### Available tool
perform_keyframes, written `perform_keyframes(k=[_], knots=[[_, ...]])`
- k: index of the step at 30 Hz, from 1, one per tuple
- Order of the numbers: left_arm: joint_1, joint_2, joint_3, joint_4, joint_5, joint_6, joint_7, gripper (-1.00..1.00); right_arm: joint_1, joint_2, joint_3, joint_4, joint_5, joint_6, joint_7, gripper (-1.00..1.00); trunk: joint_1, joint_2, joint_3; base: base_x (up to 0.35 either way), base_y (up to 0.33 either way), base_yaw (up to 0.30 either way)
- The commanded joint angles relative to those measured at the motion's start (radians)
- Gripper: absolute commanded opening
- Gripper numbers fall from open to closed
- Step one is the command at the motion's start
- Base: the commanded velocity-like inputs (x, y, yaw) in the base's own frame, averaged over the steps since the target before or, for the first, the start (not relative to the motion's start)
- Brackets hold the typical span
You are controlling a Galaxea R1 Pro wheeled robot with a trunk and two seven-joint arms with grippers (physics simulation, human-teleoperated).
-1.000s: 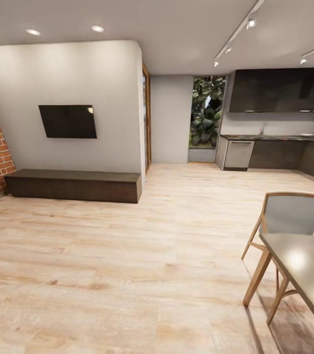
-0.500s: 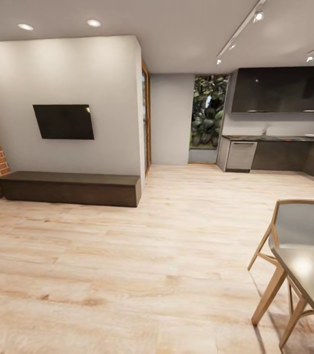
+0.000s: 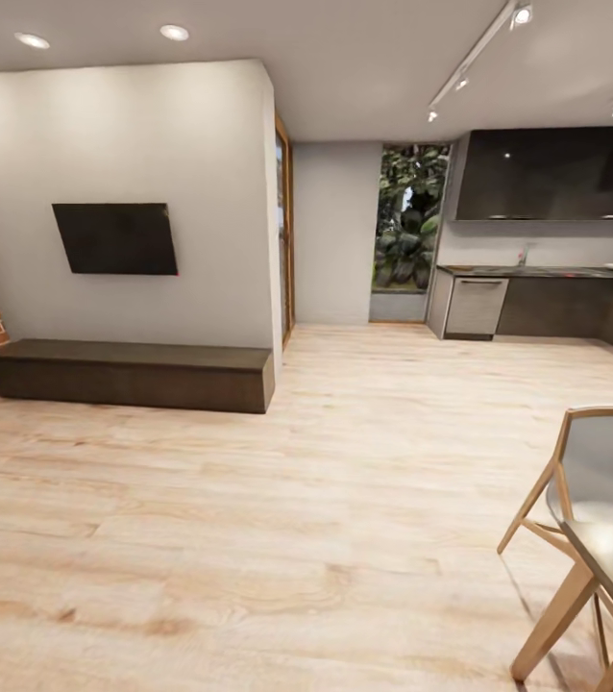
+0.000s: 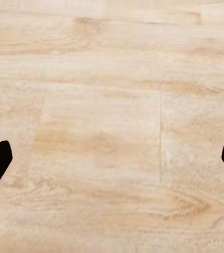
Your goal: In the kitchen, take the Vidalia onion out of the sink, dice it on the chopping board with the paring knife, put the diced onion into the bowl on the countertop, then place both the paring knife and the chopping board into the sink.
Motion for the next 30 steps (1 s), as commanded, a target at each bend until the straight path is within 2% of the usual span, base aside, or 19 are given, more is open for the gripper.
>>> perform_keyframes(k=[1,12,30], knots=[[0.0,0.0,0.0,-0.002,-0.001,-0.001,0.002,1.0,-0.001,0.0,0.0,0.001,0.0,-0.003,0.0,1.0,0.001,0.0,-0.001,0.323,0.0,0.0],[0.0,0.0,0.0,-0.002,-0.001,-0.001,0.002,1.0,-0.001,0.0,0.0,0.0,0.0,-0.003,0.0,1.0,0.001,0.0,-0.001,0.323,0.0,-0.01],[0.0,0.0,0.0,-0.002,-0.001,-0.001,0.002,1.0,-0.001,0.0,0.0,0.001,0.0,-0.003,0.0,1.0,0.001,0.0,-0.001,0.323,0.0,-0.085]])
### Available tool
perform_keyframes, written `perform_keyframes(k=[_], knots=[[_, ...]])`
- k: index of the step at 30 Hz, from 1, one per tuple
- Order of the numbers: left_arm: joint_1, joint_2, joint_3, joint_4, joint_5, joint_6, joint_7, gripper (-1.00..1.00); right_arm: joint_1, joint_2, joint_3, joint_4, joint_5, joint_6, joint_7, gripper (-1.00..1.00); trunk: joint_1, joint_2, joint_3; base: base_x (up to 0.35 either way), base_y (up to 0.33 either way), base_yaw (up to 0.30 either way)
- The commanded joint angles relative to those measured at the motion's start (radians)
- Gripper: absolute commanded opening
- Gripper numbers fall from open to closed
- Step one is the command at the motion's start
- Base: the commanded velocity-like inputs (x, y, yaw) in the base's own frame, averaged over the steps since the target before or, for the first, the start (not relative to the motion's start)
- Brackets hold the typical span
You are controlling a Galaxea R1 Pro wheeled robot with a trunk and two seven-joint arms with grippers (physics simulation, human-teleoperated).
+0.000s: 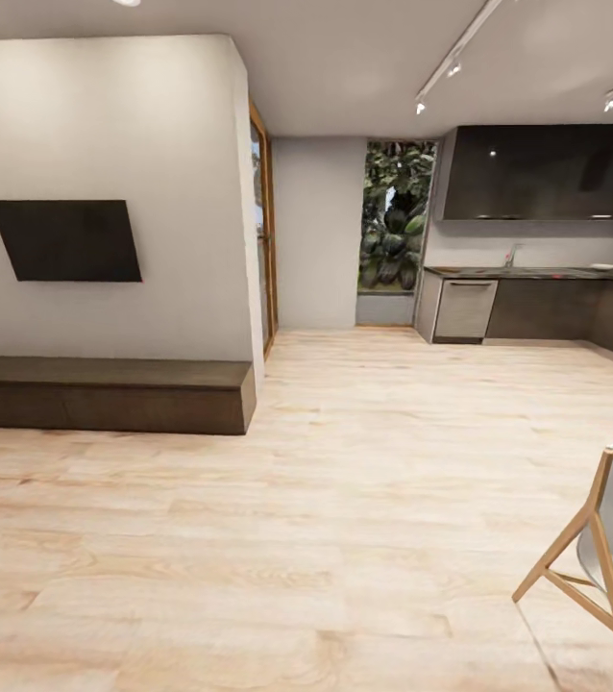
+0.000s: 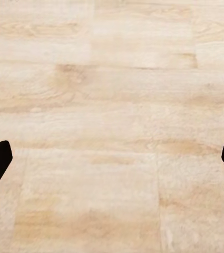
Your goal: In the kitchen, take the Vidalia onion out of the sink, dice it on the chopping board with the paring knife, put the diced onion into the bowl on the countertop, then place both the paring knife and the chopping board into the sink.
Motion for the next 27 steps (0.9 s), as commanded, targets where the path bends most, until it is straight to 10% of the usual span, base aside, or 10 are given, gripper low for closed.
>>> perform_keyframes(k=[1,27], knots=[[0.0,0.0,0.0,-0.002,-0.001,-0.001,0.002,1.0,-0.001,0.0,0.0,0.001,0.0,-0.003,0.0,1.0,0.001,0.0,-0.001,0.323,0.0,-0.081],[0.0,0.0,0.0,-0.002,-0.001,-0.001,0.002,1.0,-0.001,0.0,0.0,0.0,0.0,-0.003,0.0,1.0,0.001,0.0,-0.001,0.323,0.0,-0.08]])
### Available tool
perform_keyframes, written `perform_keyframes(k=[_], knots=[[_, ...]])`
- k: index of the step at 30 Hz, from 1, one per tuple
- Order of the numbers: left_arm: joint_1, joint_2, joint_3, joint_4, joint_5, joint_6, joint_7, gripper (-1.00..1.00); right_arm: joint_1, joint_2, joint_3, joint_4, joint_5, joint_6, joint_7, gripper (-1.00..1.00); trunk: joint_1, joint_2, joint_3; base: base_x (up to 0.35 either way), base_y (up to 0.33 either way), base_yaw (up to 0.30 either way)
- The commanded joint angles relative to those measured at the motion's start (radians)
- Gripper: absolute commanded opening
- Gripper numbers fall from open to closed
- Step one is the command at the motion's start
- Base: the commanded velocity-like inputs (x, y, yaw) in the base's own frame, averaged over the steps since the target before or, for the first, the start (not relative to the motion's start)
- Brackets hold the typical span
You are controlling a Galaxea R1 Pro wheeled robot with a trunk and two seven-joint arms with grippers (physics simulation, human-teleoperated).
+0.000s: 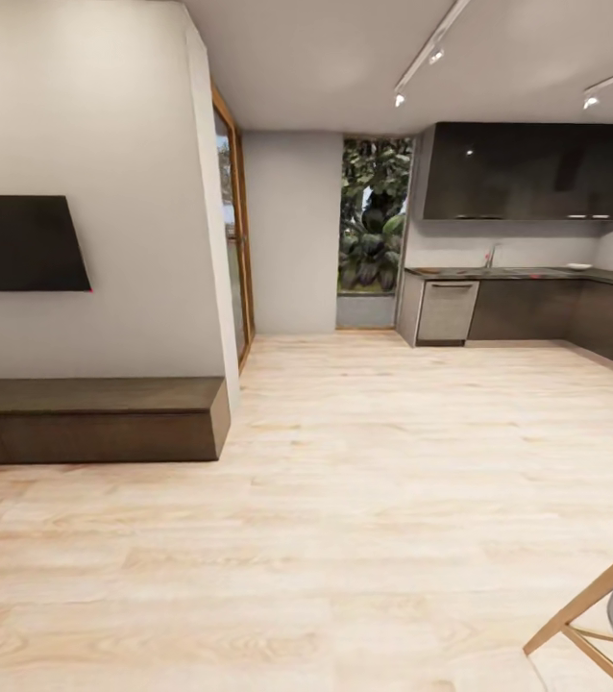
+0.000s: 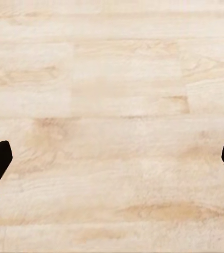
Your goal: In the kitchen, take the Vidalia onion out of the sink, dice it on the chopping board with the paring knife, put the diced onion into the bowl on the countertop, then place both the paring knife and the chopping board into the sink.
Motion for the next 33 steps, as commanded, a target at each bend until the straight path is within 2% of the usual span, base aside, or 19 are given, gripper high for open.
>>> perform_keyframes(k=[1,33], knots=[[0.0,0.0,0.0,-0.002,-0.001,-0.001,0.002,1.0,-0.001,0.0,0.0,0.001,0.0,-0.003,-0.001,1.0,0.001,0.0,-0.001,0.323,0.0,-0.078],[0.0,0.0,0.0,-0.002,-0.001,-0.001,0.002,1.0,-0.001,0.0,0.0,0.001,0.0,-0.003,0.0,1.0,0.001,0.0,-0.001,0.323,0.0,-0.074]])
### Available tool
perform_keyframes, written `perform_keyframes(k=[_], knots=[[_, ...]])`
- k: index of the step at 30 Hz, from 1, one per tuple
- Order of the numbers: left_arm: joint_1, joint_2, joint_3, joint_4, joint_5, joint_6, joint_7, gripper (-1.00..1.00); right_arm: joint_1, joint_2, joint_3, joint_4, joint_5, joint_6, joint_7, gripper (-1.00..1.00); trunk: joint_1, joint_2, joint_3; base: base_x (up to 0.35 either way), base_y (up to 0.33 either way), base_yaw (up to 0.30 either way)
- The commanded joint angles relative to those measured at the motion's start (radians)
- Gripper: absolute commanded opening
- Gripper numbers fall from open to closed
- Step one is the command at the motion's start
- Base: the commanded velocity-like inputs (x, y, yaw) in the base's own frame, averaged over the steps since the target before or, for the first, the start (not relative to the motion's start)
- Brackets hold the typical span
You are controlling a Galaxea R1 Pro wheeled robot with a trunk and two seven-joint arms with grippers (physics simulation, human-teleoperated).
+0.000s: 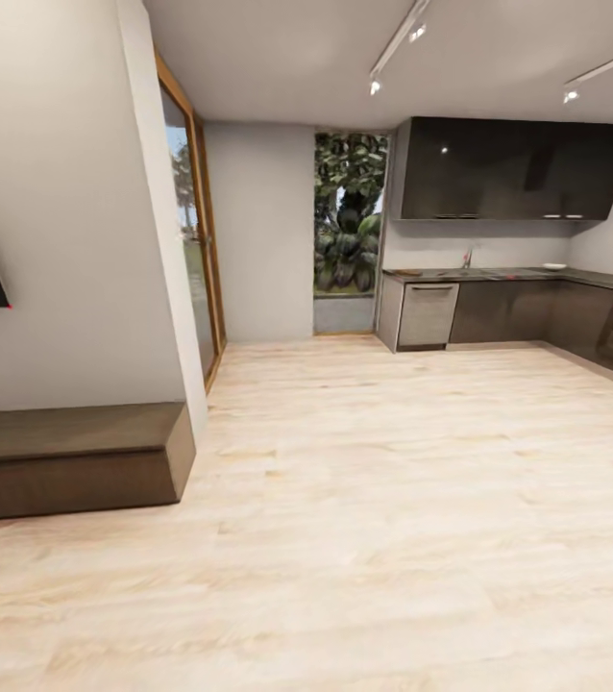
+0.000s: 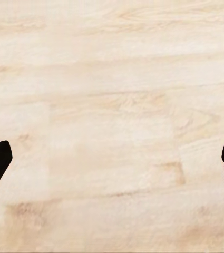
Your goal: In the kitchen, take the Vidalia onion out of the sink, dice it on the chopping board with the paring knife, put the diced onion into the bowl on the countertop, then place both the paring knife and the chopping board into the sink.
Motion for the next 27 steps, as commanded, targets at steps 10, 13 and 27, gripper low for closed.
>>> perform_keyframes(k=[10,13,27], knots=[[0.0,0.0,0.0,-0.002,-0.001,-0.001,0.002,1.0,-0.001,0.0,0.0,0.001,0.0,-0.003,-0.001,1.0,0.001,0.0,-0.001,0.323,0.0,-0.111],[0.0,0.0,0.0,-0.002,-0.001,-0.001,0.002,1.0,-0.001,0.0,0.0,0.001,0.0,-0.003,0.0,1.0,0.001,0.0,-0.001,0.323,0.0,-0.112],[0.0,0.0,0.0,-0.002,-0.001,-0.001,0.002,1.0,-0.001,0.0,0.0,0.0,0.0,-0.003,-0.001,1.0,0.001,0.0,-0.001,0.323,0.0,-0.112]])
